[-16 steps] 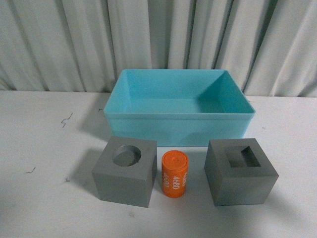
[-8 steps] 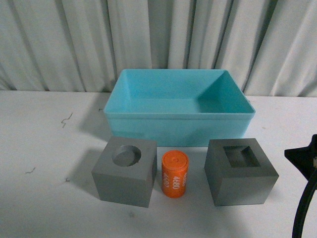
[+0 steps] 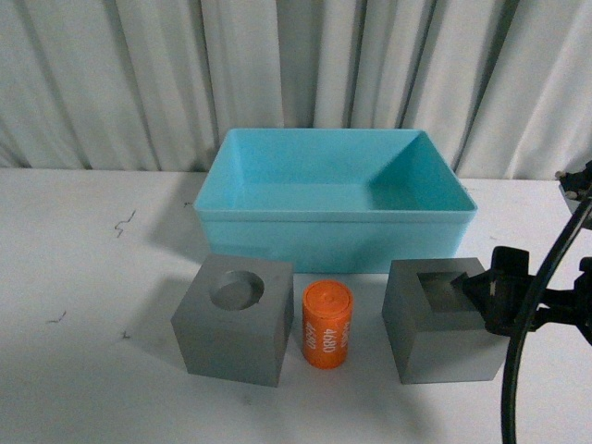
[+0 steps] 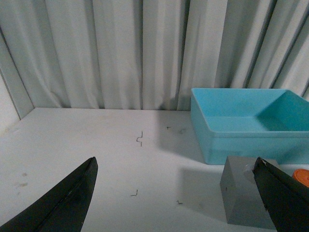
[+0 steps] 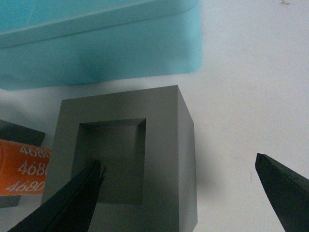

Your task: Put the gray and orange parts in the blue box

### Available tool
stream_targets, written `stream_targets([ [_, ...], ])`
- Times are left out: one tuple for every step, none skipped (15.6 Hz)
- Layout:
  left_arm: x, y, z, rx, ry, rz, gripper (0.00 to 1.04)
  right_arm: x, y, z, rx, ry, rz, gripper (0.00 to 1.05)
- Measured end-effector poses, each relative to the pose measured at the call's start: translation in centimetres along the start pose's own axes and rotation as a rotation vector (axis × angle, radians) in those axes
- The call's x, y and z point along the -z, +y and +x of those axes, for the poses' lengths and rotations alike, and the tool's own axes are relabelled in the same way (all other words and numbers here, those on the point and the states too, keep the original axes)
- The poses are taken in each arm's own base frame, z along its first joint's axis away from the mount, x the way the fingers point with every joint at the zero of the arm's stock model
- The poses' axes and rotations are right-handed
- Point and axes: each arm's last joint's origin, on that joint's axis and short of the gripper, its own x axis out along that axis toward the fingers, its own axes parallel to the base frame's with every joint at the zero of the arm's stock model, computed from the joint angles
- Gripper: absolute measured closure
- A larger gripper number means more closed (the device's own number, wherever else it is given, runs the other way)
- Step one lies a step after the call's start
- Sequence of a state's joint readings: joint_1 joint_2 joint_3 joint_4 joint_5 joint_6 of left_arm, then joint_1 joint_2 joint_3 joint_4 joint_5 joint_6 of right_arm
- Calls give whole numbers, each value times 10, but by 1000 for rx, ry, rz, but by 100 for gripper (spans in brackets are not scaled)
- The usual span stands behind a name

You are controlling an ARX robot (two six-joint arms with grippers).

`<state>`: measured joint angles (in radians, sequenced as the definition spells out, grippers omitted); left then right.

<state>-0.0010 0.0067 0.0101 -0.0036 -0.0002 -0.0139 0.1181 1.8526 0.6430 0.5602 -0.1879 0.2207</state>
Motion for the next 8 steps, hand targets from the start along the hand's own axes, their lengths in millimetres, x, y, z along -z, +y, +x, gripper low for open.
stream_targets([
  [0,0,0,0,0,0,7,-1,2,2,-1,5,-5,6],
  [0,0,0,0,0,0,7,-1,4,4,2,16,-10,6],
  [0,0,0,0,0,0,7,1,4,5,3,36,-14,6],
  [0,0,0,0,0,0,7,2,5,6,9,46,-18,6],
  [0,0,0,0,0,0,7,4,4,7,11,56,-20,6],
  [0,0,0,0,0,0,7,4,6,8,11,62,-29,6],
  [0,0,0,0,0,0,7,3,8,9,17,68,-45,6],
  [0,0,0,0,0,0,7,3,9,10,17,73,-56,13],
])
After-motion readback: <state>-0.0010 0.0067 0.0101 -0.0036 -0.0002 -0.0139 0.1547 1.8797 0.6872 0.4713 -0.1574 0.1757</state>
